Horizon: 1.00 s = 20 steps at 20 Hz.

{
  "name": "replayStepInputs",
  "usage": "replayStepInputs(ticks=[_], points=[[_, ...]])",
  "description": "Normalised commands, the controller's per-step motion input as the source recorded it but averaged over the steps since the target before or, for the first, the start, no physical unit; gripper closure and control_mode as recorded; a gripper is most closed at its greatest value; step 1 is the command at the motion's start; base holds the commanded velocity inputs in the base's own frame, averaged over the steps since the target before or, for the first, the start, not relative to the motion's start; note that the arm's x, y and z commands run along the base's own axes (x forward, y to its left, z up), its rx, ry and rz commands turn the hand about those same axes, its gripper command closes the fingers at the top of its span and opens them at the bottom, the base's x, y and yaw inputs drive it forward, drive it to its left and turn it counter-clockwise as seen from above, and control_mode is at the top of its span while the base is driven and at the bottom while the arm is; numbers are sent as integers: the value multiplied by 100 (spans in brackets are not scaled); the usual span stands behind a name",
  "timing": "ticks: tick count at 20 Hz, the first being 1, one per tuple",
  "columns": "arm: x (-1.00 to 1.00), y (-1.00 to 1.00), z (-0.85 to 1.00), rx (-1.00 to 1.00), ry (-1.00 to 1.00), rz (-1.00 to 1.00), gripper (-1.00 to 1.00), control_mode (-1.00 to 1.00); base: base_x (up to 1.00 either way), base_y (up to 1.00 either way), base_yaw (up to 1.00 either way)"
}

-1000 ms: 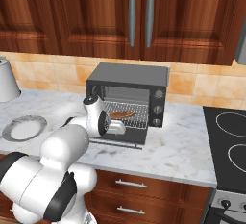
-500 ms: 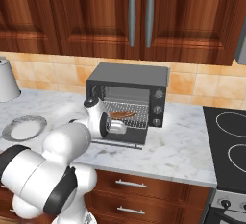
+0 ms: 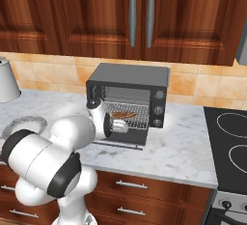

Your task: Pull the toaster oven rack outwards. Pick up the baguette from the plate and place it on the toaster oven rack. Close the toaster oven door fully and set the temperature to the lowest setting.

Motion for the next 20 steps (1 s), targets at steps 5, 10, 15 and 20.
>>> replayStepInputs(ticks=[5, 10, 15, 20], points=[[29, 0, -12, 0, -4, 0, -100, -100, 0, 0, 0], [27, 0, -14, 0, -3, 0, -100, -100, 0, 0, 0], [23, 0, -15, 0, -2, 0, -100, -100, 0, 0, 0], [22, 0, -9, 0, -4, 0, -100, -100, 0, 0, 0]])
